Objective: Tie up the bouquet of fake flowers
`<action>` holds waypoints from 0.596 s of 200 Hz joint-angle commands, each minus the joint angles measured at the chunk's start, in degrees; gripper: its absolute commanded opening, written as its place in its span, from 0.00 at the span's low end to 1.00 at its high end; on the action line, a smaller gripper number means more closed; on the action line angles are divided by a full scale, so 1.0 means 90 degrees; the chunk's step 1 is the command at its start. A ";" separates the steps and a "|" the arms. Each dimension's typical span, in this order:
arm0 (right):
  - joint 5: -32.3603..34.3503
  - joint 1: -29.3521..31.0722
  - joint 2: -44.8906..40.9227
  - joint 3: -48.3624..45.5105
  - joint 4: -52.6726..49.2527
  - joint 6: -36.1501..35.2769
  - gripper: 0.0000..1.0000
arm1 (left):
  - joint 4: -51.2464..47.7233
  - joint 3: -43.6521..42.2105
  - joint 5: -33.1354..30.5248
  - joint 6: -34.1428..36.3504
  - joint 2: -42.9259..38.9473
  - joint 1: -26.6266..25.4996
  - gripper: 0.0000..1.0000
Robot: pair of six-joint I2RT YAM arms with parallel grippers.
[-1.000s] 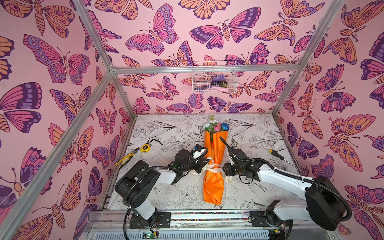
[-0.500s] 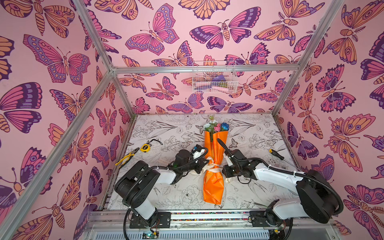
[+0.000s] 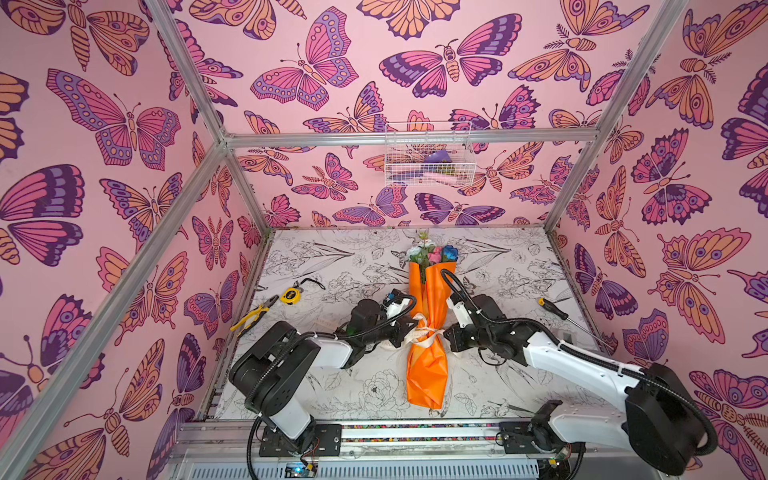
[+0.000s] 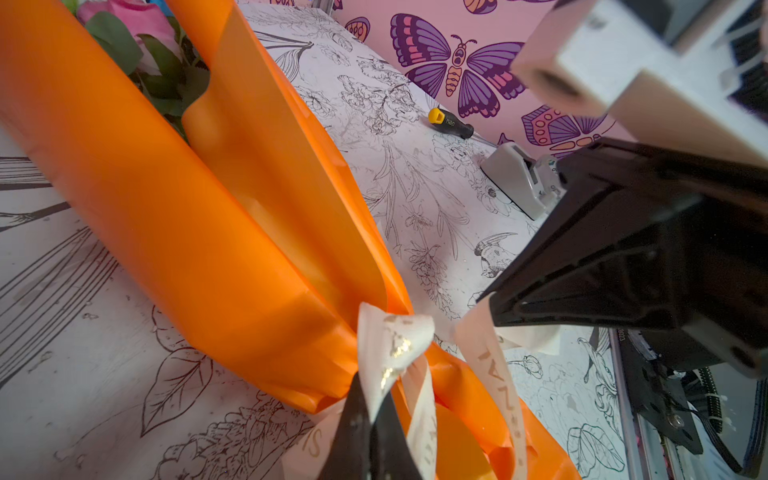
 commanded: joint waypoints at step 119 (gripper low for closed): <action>-0.0330 0.0454 0.1484 0.1064 0.0966 0.0443 0.00 | -0.0186 0.0024 -0.0026 0.0193 -0.0312 -0.0183 0.00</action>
